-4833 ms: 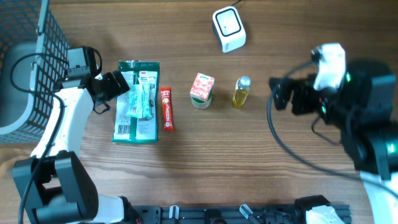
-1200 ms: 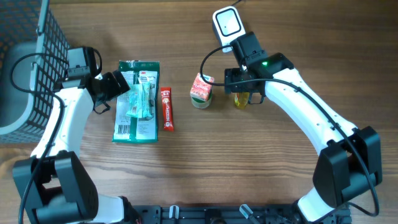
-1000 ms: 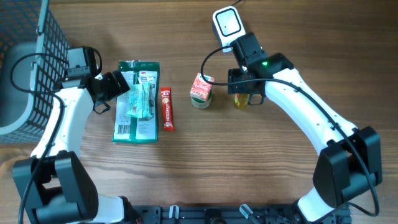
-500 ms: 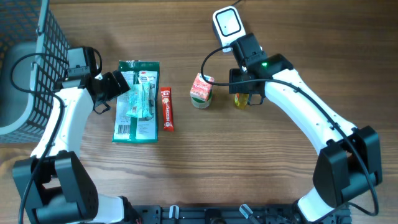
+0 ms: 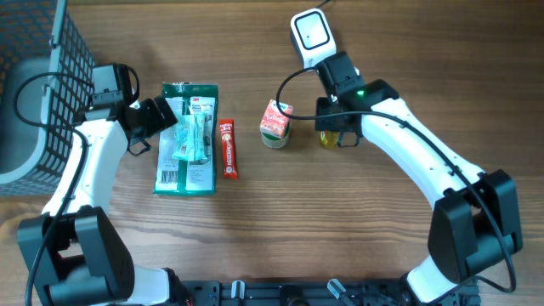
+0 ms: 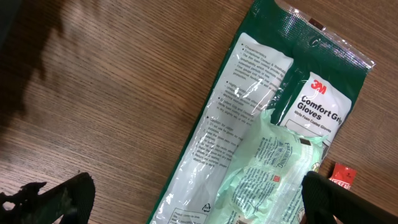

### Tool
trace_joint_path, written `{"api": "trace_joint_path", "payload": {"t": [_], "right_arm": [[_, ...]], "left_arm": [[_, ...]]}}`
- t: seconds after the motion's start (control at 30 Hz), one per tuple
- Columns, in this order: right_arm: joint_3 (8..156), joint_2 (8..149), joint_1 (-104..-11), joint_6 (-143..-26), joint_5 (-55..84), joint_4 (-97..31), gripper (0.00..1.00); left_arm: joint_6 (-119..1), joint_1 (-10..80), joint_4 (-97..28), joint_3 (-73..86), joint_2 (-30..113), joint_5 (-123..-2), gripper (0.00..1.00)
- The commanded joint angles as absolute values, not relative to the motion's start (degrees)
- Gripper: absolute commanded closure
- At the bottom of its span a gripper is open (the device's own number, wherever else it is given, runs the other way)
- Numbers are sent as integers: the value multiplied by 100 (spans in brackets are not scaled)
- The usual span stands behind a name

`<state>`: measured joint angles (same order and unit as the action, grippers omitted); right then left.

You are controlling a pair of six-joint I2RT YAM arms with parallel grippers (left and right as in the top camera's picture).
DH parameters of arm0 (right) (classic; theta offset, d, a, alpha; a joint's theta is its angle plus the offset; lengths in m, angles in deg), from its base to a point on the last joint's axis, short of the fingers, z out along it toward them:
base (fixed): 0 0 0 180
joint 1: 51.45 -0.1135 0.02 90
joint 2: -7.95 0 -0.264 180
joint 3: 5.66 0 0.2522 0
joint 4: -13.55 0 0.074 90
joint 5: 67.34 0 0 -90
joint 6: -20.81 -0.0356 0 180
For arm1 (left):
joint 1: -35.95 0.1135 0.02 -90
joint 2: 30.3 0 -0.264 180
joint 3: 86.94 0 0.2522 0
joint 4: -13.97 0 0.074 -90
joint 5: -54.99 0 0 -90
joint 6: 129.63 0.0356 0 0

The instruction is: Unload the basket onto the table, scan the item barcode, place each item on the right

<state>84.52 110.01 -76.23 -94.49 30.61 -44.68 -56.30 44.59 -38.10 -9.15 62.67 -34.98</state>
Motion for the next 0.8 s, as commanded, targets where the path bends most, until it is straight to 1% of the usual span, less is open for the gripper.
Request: {"api": "trace_joint_path", "payload": {"t": [0.0,0.03,0.23,0.33,0.5,0.53,0.57,0.6,0.7,0.77], "right_arm": [[8428,10986,-7529,-9482,2733,-4377,42],[8428,10956,-7520,-9482,2685,-4346,41],[8426,10921,-7516,-9477,2687,-4272,41],[8426,10921,-7516,-9471,2689,-4285,45],[8426,10921,-7516,-9462,2718,-4440,49],[8426,10921,-7516,-9414,2733,-4442,53],[8426,10921,-7516,-9372,2733,-4440,59],[8426,10921,-7514,-9338,2733,-4438,62],[8426,10698,-7352,-9318,2630,-4536,67],[8426,10326,-7052,-9316,2145,-4608,72]], "left_arm": [[-5662,4481,-3792,-862,6149,-3543,0],[-5662,4481,-3792,-862,6149,-3543,0],[-5662,4481,-3792,-862,6149,-3543,0],[-5662,4481,-3792,-862,6149,-3543,0],[-5662,4481,-3792,-862,6149,-3543,0],[-5662,4481,-3792,-862,6149,-3543,0],[-5662,4481,-3792,-862,6149,-3543,0],[-5662,4481,-3792,-862,6149,-3543,0],[-5662,4481,-3792,-862,6149,-3543,0],[-5662,4481,-3792,-862,6149,-3543,0]]}}
